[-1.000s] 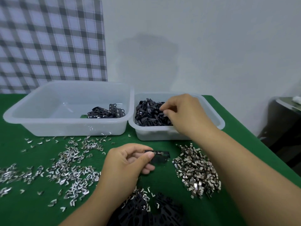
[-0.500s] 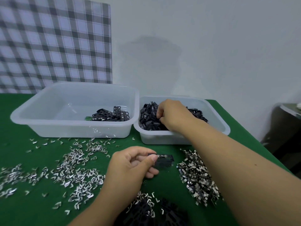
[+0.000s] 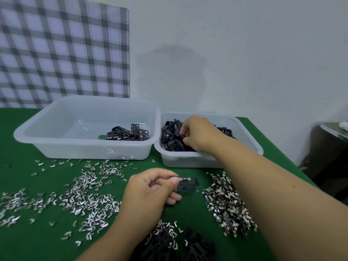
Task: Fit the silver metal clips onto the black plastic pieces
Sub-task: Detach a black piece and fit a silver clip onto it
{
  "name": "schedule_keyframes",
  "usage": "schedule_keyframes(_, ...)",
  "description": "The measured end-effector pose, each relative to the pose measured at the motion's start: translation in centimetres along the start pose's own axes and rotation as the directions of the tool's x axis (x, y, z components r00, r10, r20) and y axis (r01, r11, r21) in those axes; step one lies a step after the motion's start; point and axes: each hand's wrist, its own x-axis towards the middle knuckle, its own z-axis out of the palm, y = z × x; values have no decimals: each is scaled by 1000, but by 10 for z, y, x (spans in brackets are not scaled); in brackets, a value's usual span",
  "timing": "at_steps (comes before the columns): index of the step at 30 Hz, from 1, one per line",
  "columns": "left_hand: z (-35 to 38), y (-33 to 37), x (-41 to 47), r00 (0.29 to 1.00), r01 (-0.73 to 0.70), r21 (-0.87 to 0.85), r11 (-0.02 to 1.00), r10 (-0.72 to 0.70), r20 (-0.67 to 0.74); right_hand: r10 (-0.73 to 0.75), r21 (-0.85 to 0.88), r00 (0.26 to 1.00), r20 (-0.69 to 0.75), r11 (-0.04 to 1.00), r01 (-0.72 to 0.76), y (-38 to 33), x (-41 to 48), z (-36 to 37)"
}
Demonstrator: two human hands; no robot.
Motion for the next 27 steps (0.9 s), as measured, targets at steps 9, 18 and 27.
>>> schedule_keyframes(9,-2,-6,3,1000,5,-34,999,-5,-15,84,583,930,-357,798,152,-4,-64,-7)
schedule_keyframes(18,0,-7,2,1000,-24,-9,1000,24,-16,218,926,973,-72,376,-15,9,-136,36)
schedule_keyframes(27,2,-6,1,999,-41,-21,999,41,17,202,947,978,-56,321,-12,6,-136,40)
